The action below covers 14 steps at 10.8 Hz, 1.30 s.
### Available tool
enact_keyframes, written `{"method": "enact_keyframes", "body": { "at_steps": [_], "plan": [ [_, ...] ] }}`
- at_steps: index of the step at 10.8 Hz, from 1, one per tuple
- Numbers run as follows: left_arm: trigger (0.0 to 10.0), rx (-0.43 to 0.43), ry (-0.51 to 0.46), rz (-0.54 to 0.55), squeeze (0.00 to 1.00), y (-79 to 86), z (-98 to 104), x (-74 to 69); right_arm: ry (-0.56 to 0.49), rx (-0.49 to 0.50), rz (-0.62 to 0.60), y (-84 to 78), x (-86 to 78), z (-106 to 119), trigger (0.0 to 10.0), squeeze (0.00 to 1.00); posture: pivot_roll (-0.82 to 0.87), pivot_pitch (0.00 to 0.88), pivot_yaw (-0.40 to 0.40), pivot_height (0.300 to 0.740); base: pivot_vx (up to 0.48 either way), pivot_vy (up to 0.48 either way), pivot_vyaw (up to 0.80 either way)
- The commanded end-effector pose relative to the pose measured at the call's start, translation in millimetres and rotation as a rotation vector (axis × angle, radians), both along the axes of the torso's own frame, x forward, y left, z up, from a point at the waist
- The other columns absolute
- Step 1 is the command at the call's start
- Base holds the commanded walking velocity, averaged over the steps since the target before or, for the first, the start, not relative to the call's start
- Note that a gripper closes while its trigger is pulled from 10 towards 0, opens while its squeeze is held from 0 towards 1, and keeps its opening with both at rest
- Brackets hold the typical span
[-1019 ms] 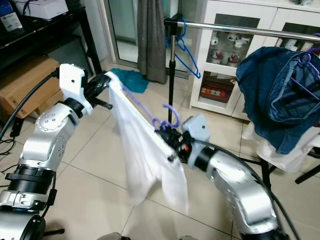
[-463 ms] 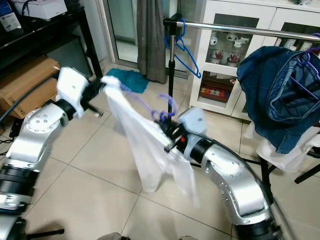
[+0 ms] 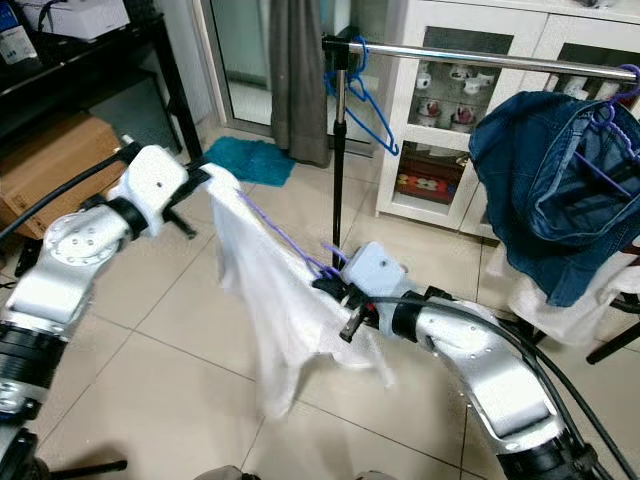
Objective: Hang hanger
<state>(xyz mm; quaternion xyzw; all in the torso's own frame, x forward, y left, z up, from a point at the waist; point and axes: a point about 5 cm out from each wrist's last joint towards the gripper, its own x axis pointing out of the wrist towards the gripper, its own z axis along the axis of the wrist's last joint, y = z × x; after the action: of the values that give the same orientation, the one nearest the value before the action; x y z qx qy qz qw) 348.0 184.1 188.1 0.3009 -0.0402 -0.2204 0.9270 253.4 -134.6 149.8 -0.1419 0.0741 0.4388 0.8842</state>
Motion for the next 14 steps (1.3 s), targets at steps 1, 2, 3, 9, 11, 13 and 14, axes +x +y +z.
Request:
{"method": "enact_keyframes", "body": {
  "at_steps": [1,2,3,9,11,13,14],
  "plan": [
    [0.0,-0.014,-0.066,0.135,0.00,30.7,18.0,4.3,0.000,0.051,-0.026,-8.7,-0.4,5.2,0.0,0.00,-0.09,0.000,0.050,0.740,0.000,0.000,0.00],
    [0.0,-0.005,-0.057,0.115,0.00,29.5,14.7,2.5,-0.009,0.118,-0.044,-8.7,1.3,11.9,0.0,0.00,-0.09,0.000,0.050,0.740,0.000,0.000,0.00],
    [0.0,-0.013,-0.063,0.029,0.00,10.4,10.9,-0.8,-0.023,0.194,-0.065,-3.5,5.0,20.7,0.0,0.00,-0.10,0.000,0.050,0.740,0.000,0.000,0.00],
    [1.1,-0.170,-0.073,-0.053,0.00,-54.1,-4.4,-4.1,0.001,0.280,-0.126,25.3,9.3,22.5,0.0,0.00,-0.11,0.000,0.048,0.740,0.000,0.000,0.00],
    [10.0,-0.307,-0.041,0.039,0.00,-48.0,-10.0,-6.5,-0.003,0.290,-0.131,25.3,9.8,23.9,0.0,0.00,-0.11,0.000,0.048,0.740,0.000,0.000,0.00],
    [10.0,-0.447,0.014,0.094,1.00,-48.8,-20.3,-11.0,-0.007,0.296,-0.124,26.4,9.9,25.2,0.0,0.00,-0.10,0.000,0.044,0.740,0.000,0.000,0.00],
    [10.0,-0.458,0.028,0.103,1.00,-50.8,-22.9,-12.8,-0.008,0.298,-0.119,26.7,10.1,25.9,0.0,0.00,-0.10,0.000,0.044,0.740,0.000,0.000,0.00]
  ]
}}
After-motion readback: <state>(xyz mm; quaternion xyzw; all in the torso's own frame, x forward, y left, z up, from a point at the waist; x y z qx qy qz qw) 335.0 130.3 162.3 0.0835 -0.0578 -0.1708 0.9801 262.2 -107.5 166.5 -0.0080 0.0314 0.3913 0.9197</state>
